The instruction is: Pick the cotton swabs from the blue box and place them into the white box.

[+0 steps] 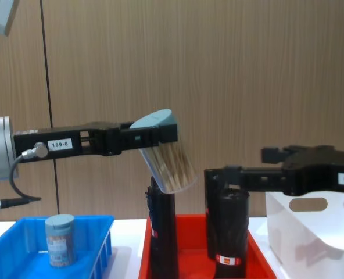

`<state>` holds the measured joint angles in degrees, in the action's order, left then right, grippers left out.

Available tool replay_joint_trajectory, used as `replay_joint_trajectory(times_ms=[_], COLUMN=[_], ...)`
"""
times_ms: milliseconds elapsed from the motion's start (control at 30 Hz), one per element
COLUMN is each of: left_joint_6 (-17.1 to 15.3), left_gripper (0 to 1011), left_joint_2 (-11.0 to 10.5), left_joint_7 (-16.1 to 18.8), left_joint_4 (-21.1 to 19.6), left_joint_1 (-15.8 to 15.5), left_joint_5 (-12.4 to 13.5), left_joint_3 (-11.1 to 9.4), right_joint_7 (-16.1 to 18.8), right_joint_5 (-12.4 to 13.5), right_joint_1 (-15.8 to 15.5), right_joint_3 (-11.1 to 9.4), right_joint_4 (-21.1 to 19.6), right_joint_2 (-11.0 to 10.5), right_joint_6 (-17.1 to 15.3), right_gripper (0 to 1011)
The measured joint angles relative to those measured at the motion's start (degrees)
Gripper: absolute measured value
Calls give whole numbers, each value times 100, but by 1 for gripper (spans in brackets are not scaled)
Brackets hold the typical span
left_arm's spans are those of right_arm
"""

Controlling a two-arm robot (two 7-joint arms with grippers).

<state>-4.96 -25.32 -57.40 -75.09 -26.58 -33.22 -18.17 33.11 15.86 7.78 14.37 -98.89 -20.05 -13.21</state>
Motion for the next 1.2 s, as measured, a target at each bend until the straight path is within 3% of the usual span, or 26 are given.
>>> replay_joint_trajectory(times_ms=[200, 567, 1200], left_joint_6=[0, 0, 0], left_gripper=[669, 669, 669], left_joint_2=[0, 0, 0], left_joint_7=[0, 0, 1], left_joint_4=[0, -1, 0], left_joint_1=[0, 0, 0], left_joint_5=[0, 0, 0], left_joint_3=[0, 0, 1], right_joint_7=[427, 855, 1029], right_joint_5=[-90, -270, -540], right_joint_1=[311, 727, 1138], right_joint_3=[73, 218, 445], right_joint_4=[158, 414, 832], right_joint_2=[100, 283, 522], right_joint_6=[-256, -541, -696], right_gripper=[1002, 1002, 1002])
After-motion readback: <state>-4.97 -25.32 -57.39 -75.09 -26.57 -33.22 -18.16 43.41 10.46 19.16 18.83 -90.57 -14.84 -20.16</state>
